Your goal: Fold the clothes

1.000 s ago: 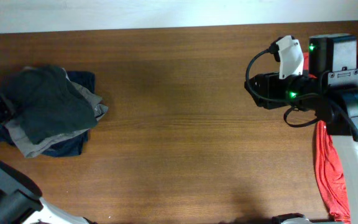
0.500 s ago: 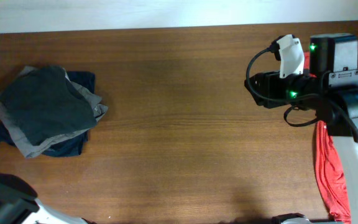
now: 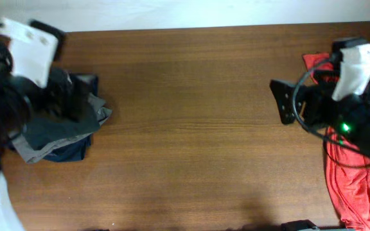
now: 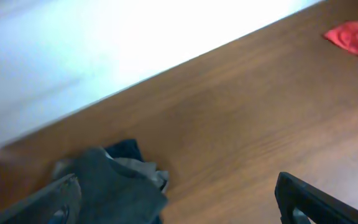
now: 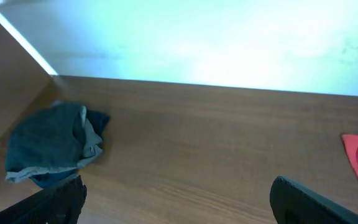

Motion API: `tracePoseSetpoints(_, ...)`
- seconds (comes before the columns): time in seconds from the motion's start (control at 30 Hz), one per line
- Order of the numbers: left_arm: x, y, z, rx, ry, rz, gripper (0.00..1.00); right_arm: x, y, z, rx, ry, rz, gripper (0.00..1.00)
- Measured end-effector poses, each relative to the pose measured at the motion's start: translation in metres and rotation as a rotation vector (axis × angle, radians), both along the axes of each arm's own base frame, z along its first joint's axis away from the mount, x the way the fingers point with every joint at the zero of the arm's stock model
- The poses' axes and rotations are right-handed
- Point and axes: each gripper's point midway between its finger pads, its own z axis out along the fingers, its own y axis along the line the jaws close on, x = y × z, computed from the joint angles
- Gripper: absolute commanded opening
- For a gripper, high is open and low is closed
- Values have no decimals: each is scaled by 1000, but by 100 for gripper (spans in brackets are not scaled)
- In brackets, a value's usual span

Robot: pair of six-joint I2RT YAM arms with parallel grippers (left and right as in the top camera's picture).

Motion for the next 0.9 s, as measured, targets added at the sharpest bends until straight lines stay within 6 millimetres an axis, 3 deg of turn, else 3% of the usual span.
tracePoseSetpoints(0.17, -31, -8, 17, 45, -75, -17, 99, -8, -1, 1, 0, -3, 0, 99)
tracePoseSetpoints(0.37, -57, -2, 28, 59, -126, 6, 99, -13, -2, -16, -11, 79, -4, 99)
tracePoseSetpoints(0.73, -71, -2, 22, 60, -97, 5, 99, -17, -2, -45, -25, 218, -3, 99)
tracePoseSetpoints(0.9, -71, -2, 22, 60, -95, 5, 99, -8, -2, -32, -40, 141, 10, 99)
